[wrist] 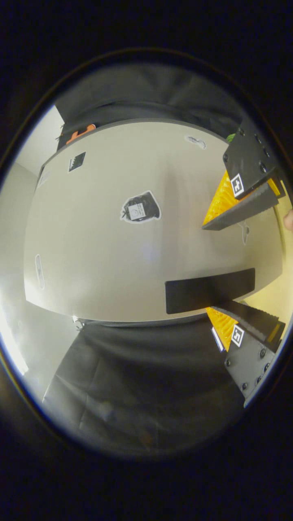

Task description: Open the shoe cabinet door, grab the shoes and put them into the shoe cabinet, then close the shoe cabinet door.

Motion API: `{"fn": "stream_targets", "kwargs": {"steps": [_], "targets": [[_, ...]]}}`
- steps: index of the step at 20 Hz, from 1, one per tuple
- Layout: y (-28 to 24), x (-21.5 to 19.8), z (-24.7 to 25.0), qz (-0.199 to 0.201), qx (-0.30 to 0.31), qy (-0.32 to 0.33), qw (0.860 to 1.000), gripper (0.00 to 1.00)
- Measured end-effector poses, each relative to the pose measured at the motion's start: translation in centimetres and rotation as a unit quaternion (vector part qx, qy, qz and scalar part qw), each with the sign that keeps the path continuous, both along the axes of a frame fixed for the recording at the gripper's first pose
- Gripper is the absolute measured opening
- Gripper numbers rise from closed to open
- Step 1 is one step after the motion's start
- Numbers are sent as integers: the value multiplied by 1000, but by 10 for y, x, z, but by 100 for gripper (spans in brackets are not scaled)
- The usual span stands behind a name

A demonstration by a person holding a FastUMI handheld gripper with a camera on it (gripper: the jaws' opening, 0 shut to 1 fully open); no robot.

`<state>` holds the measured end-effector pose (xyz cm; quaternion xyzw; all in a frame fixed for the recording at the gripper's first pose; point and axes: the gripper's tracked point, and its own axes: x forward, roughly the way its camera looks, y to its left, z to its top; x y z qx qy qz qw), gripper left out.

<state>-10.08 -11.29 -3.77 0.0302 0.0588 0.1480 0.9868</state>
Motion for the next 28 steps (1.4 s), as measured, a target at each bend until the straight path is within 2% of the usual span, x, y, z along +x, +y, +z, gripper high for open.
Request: {"fn": "stream_targets", "kwargs": {"steps": [28], "targets": [[3,-1,2,-51,-8,-25,998,97]]}}
